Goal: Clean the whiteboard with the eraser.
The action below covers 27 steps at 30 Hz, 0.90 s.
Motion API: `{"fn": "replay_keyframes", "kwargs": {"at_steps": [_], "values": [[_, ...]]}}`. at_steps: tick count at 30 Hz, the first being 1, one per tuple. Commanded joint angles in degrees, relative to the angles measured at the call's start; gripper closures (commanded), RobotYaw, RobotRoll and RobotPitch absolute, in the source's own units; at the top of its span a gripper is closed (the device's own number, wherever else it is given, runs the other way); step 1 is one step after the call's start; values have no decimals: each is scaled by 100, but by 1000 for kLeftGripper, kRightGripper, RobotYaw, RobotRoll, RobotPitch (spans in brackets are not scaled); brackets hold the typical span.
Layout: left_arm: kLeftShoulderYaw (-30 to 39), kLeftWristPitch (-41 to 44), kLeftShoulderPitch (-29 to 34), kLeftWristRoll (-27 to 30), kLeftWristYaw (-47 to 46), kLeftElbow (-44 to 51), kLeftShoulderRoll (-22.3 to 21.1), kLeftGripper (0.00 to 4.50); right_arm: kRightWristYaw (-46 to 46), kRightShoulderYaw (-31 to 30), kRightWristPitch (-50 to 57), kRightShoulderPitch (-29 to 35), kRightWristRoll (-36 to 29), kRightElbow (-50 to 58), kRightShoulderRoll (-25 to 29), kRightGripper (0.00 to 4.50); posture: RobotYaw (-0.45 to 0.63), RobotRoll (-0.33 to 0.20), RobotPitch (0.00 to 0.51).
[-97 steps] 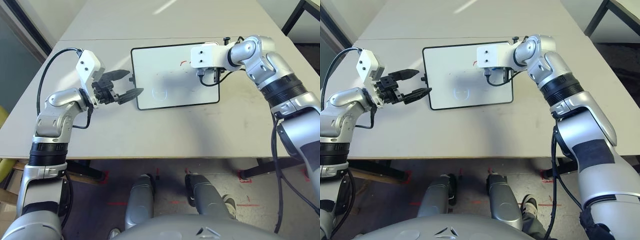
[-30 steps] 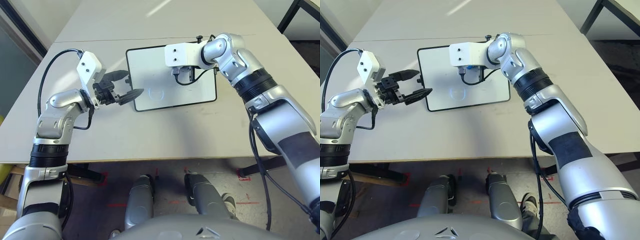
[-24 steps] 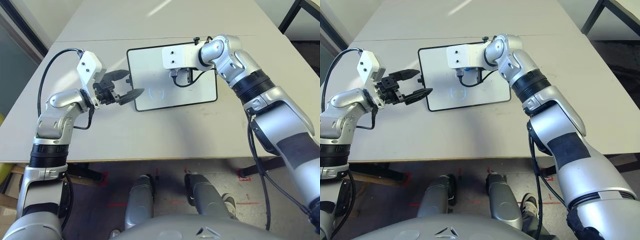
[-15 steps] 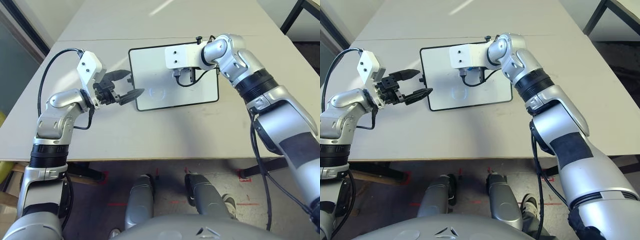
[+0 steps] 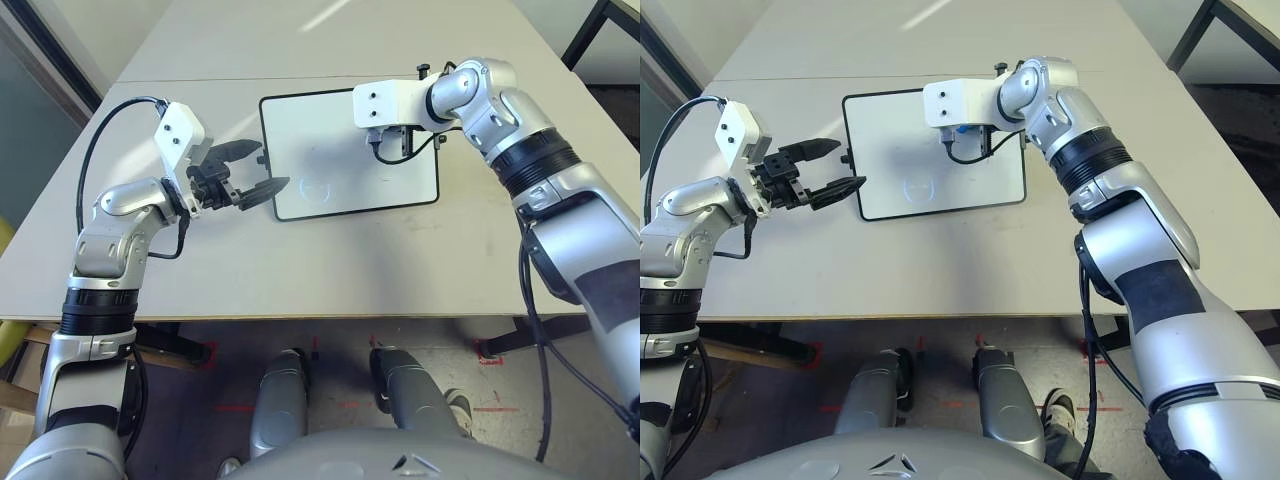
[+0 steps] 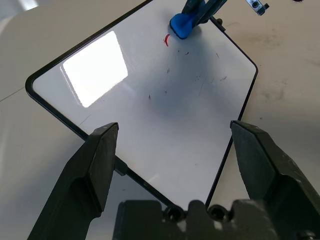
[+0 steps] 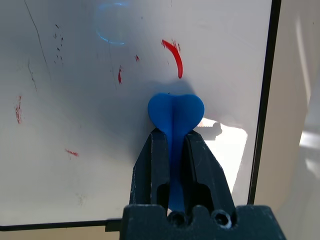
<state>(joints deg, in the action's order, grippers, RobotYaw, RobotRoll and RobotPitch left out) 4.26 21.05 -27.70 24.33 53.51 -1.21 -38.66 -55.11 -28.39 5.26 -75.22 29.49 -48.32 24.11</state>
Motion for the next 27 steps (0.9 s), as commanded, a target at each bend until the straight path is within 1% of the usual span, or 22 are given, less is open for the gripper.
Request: {"fn": "replay_keyframes", "kwargs": {"at_steps": [1,15,27], "values": [[-56,3,-19,-72,36,-66,18,0,94,-45,16,-1,136,-331,96,4377,-116,0,127],[-63,-15,-41,-84,31,-92,28,0,105,30,-11,-241,41,-379,3,4377,-113,0,124],[-53,-1,-10,-76,1,-54,31,0,116,-6,-17,-256,45,-343,-149,4377,-109,0,127]]}}
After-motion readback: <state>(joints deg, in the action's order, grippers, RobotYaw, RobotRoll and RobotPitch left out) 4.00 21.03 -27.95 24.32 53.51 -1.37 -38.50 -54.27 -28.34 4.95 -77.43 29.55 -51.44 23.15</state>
